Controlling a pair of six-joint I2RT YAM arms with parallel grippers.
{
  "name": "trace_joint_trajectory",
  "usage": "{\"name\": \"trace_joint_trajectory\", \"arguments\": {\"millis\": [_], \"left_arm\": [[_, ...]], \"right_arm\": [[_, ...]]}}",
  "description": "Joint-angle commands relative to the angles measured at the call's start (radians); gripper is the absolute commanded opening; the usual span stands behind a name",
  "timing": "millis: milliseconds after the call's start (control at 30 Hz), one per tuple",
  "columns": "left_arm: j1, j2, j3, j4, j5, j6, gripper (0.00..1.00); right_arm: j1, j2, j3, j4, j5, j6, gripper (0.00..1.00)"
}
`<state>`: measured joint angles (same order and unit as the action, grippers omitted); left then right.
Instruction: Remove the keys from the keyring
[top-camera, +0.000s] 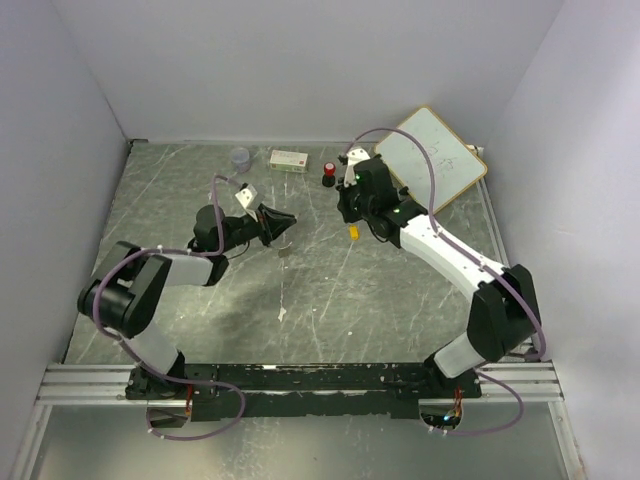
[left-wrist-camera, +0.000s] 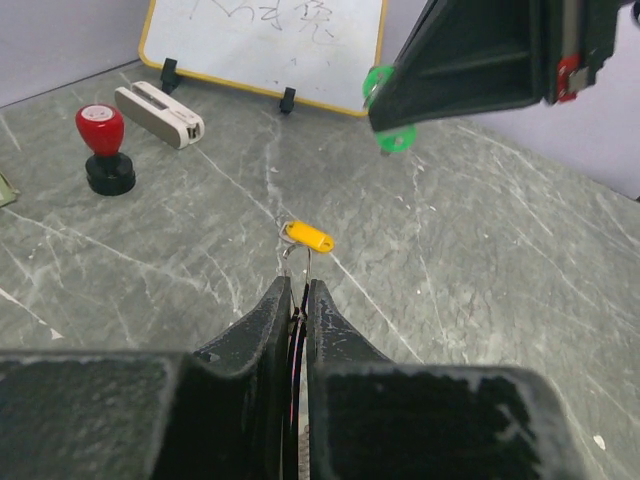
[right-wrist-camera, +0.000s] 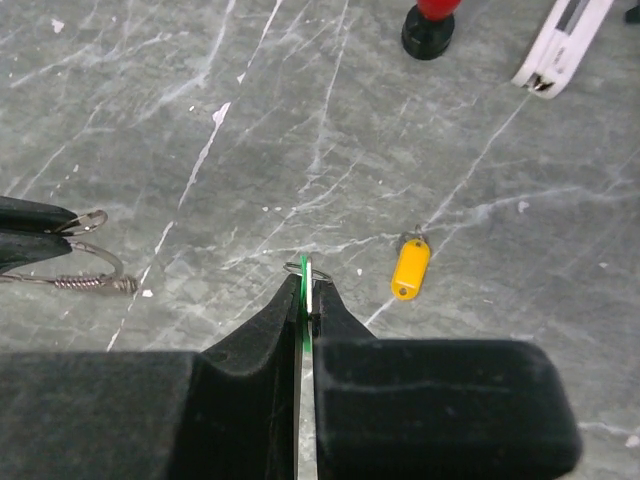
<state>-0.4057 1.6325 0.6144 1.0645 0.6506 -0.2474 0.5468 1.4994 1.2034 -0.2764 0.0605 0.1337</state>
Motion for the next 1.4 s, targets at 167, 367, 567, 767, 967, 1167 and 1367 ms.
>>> {"name": "trace_joint_trajectory", "arguments": {"millis": [167,367,567,767,967,1167,1367], "left_arm": [[0.053,0.242,0.01,0.419,0.038,-0.229,0.07],[0.087,0.375,0.033,0.497,-0.002,-0.262,0.07],[0.09,0.37,0.074,0.344,-0.078,-0.145,0.07],[0.095,0.356,0.14,0.159,-0.166,-0.042,0.07],[0.098,0.368,0.198,0.011,-0.219,-0.073,0.07],[0.103,0.373,0.261,-0.158,-0.268,-0.132,0.11],[0.106,0.377,0.246,-0.184,-0.308,-0.174,0.18]], "right_arm": [[-0.011,0.143,-0.048,0.197,-0.107,0.044,0.0],[-0.013,0.248,-0.023,0.255,-0.115,0.052,0.0],[-0.013,0.336,0.004,0.29,-0.131,0.048,0.0],[-0.014,0.425,0.047,0.32,-0.153,0.046,0.0],[-0.015,0.507,0.116,0.318,-0.159,0.055,0.0],[-0.016,0.591,0.178,0.295,-0.142,0.05,0.0],[-0.02,0.619,0.193,0.289,-0.141,0.058,0.0]]}}
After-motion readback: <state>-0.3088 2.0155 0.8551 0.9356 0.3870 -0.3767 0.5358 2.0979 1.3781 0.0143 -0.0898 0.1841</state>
